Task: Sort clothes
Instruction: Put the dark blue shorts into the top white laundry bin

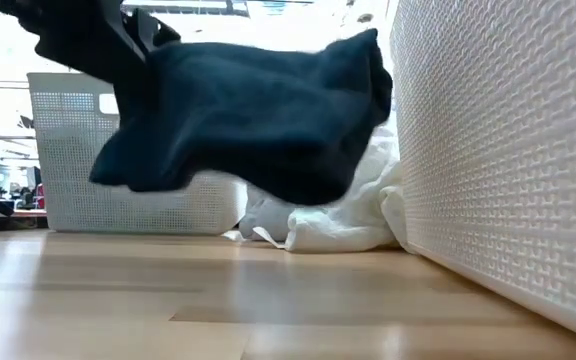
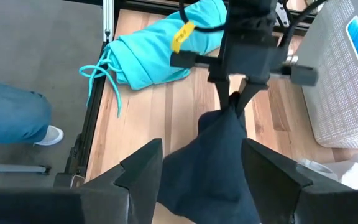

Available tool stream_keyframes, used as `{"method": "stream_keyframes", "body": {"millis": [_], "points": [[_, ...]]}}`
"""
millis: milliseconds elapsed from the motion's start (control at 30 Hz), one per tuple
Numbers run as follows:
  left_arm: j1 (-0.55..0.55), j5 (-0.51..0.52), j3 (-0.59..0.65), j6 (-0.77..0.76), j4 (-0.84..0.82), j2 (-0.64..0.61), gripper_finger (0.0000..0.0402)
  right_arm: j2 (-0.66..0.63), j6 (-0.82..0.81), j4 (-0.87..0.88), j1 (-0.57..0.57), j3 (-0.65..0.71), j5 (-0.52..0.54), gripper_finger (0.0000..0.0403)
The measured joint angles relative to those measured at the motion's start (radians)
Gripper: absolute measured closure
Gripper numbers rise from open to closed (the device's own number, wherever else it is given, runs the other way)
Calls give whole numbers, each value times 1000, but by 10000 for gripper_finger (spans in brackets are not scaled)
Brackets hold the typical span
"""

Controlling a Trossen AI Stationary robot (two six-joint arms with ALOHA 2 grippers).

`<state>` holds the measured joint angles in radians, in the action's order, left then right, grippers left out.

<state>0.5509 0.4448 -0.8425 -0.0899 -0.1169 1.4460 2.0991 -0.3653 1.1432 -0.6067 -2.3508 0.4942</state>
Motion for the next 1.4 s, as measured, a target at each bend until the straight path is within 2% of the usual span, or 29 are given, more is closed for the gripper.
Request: {"method": "stream_keyframes", "body": {"millis": [267, 567, 900, 1100, 1400], "points": [[15, 33, 0, 0, -16, -51, 378, 0, -1, -2, 3, 0, 0, 171], [15, 40, -19, 32, -7, -55, 378, 67, 15, 4, 58, 2, -3, 169], [41, 65, -94, 52, -115, -55, 378, 98, 65, -9, 122, 0, -5, 122], [61, 110, -151, 79, -168, -55, 378, 101, 68, -16, 160, 0, -63, 92], [79, 209, -258, 115, -310, -54, 378, 133, 68, -42, 180, -1, -129, 81]]}}
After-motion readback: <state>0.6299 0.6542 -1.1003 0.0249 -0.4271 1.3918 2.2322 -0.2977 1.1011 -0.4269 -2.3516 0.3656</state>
